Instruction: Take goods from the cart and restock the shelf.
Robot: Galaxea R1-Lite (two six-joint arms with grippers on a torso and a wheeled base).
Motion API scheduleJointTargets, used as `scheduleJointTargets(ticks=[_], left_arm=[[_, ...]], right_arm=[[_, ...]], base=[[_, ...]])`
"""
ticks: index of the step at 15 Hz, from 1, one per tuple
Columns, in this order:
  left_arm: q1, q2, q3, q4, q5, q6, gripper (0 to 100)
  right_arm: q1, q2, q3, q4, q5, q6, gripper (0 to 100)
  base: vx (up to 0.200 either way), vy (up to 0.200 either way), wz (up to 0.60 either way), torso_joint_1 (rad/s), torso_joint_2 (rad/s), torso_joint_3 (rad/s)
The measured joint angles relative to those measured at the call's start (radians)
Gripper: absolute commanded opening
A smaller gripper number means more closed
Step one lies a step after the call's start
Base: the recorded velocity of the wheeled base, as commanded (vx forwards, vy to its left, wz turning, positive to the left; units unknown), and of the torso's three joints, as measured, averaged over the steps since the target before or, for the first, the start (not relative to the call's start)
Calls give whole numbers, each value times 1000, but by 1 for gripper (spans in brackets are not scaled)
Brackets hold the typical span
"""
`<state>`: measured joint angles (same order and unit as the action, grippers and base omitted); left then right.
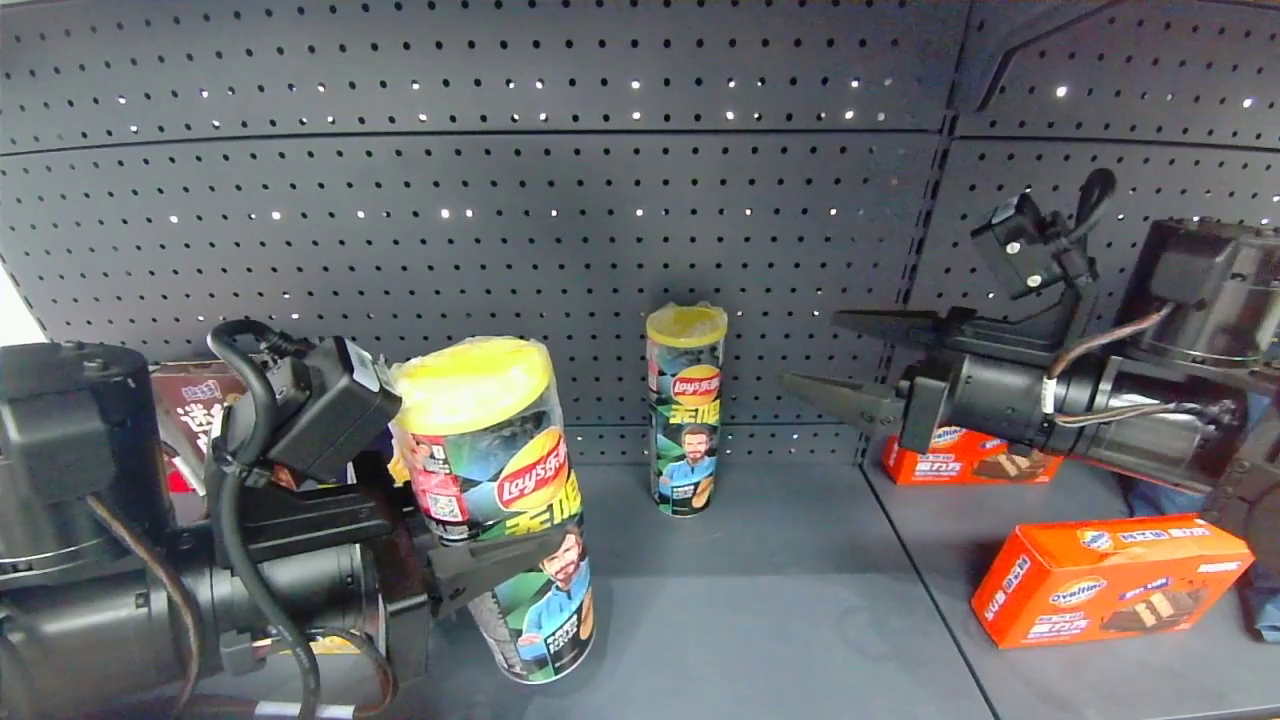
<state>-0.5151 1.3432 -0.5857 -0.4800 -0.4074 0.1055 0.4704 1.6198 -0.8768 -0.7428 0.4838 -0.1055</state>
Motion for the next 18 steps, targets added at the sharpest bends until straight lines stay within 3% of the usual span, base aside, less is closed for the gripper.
scheduleJointTargets(ticks=[5,18], left_arm=[[1,7,1,0,0,0,0],[20,28,-14,-1,-7,1,0]], right_arm=[[1,129,-13,-84,119,-1,100],[0,338,-119,-94,123,-1,100]], base=[[0,0,0,0,0,0],[0,0,0,0,0,0]])
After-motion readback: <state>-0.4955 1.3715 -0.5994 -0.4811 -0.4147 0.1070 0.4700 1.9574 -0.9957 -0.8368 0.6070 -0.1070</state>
